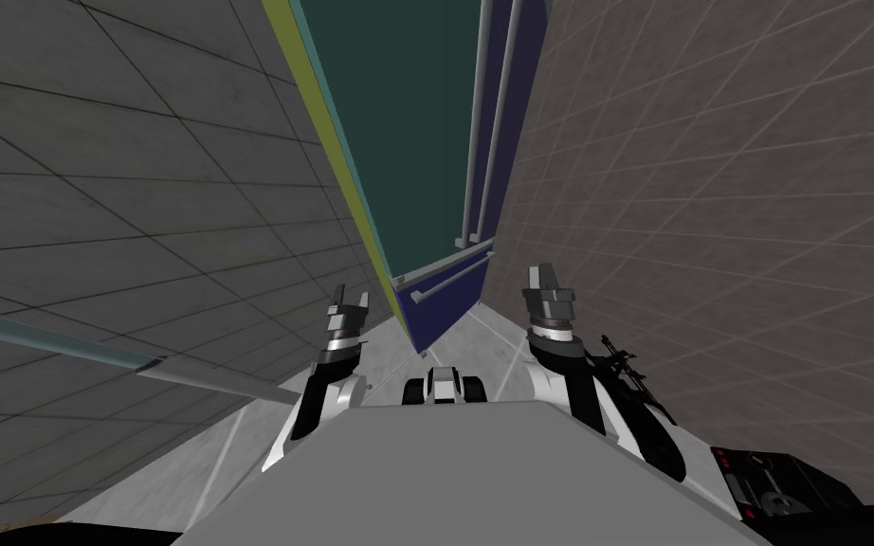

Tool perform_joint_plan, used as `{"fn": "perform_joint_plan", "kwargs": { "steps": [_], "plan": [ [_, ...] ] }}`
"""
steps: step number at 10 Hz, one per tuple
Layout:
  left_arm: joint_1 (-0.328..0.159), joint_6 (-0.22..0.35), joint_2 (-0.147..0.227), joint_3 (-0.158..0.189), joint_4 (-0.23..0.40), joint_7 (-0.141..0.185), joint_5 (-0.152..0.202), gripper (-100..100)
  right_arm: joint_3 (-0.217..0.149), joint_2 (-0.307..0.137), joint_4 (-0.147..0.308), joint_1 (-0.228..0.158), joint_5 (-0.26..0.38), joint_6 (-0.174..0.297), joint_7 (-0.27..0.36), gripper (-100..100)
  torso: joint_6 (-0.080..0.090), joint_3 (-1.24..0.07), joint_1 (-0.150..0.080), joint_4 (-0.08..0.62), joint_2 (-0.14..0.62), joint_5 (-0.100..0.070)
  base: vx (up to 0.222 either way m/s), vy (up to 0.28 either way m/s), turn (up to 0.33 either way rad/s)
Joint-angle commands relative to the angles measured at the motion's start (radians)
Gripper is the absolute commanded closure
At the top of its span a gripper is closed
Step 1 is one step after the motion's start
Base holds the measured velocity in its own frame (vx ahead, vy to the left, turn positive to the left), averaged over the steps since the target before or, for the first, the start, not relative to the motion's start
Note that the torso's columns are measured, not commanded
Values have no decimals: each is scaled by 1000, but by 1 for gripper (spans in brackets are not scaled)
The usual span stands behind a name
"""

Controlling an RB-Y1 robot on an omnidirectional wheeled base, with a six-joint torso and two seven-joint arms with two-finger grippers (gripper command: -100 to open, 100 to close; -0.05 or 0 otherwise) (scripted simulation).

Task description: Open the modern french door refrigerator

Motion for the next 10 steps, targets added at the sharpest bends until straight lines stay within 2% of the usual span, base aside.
{"fn": "perform_joint_plan", "kwargs": {
  "steps": [1, 10],
  "plan": [
    [-10, -15, 23, 15, 56, 7, 11, -100, 0, 0, 0, 0, 0, 0, 0, 0, 0, 0, 0, 0, 1, 0, 62, -86, 52],
    [-33, -77, 35, 49, 248, 22, 40, -100, 0, 0, 0, 0, 0, 0, 0, 0, 0, 0, 0, 0, 0, 0, 72, -88, 46]
  ]
}}
